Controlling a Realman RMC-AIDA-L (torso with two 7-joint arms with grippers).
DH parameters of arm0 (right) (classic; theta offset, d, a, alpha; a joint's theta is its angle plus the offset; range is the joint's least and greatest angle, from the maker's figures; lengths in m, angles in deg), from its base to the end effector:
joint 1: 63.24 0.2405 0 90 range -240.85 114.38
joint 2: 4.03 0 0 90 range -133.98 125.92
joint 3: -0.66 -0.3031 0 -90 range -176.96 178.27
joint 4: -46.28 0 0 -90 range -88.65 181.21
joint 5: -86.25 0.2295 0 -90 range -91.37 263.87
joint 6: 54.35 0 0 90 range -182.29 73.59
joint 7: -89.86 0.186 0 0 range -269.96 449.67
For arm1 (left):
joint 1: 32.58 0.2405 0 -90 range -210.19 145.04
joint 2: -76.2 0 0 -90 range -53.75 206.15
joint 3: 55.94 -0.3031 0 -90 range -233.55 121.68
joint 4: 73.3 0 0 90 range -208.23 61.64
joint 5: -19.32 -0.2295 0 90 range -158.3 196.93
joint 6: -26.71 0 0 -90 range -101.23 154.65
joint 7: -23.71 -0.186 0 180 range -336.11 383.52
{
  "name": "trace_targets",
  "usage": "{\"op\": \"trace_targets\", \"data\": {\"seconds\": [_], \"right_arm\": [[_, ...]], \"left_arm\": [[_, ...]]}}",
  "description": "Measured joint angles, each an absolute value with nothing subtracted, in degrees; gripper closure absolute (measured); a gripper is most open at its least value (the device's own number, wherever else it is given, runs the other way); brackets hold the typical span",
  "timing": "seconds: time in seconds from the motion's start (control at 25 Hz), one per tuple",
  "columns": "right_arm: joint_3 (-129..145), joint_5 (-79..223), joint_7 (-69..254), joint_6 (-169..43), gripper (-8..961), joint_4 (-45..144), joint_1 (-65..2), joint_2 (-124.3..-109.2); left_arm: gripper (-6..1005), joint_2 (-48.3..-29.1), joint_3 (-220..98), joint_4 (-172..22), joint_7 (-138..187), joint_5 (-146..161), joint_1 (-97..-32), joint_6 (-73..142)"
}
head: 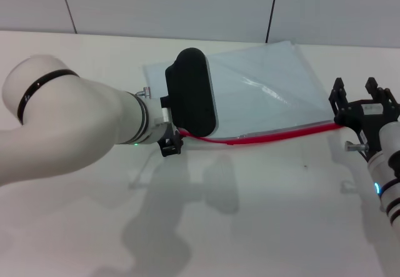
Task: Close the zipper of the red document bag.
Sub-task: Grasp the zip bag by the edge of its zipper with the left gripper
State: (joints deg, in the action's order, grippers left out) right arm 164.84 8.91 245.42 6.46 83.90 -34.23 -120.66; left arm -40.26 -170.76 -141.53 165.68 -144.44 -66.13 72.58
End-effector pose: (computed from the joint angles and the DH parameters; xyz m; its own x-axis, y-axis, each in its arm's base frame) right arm 0.3100 0.3984 -0.1240 0.7033 -0.1108 -0.7022 -0.7108 -0.0923 -0.6973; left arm -0.2224 0.4400 -0.1447 0.8895 0.0436 -0.4549 -0.2350 -0.8101 -0.5371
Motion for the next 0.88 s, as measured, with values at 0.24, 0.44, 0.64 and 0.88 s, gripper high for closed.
{"op": "trace_targets", "data": {"seconds": [0.24,0.44,0.64,0.88], "right_arm": [[164.84,8.91,245.42,6.16,349,83.89,-34.15,-120.66],[164.96,8.86,245.42,6.36,349,84.08,-34.14,-120.64],[164.82,8.93,245.42,8.34,350,85.60,-34.09,-120.26],[164.31,8.63,244.87,8.41,350,88.77,-33.81,-119.78]], "left_arm": [[797,-40.27,-171.28,-140.66,166.82,-144.43,-66.13,70.55],[876,-40.32,-171.03,-140.65,169.38,-144.80,-66.23,70.35],[914,-40.33,-170.80,-141.16,171.44,-145.06,-66.25,70.28],[942,-40.18,-169.83,-142.34,173.78,-145.20,-66.16,70.25]]}}
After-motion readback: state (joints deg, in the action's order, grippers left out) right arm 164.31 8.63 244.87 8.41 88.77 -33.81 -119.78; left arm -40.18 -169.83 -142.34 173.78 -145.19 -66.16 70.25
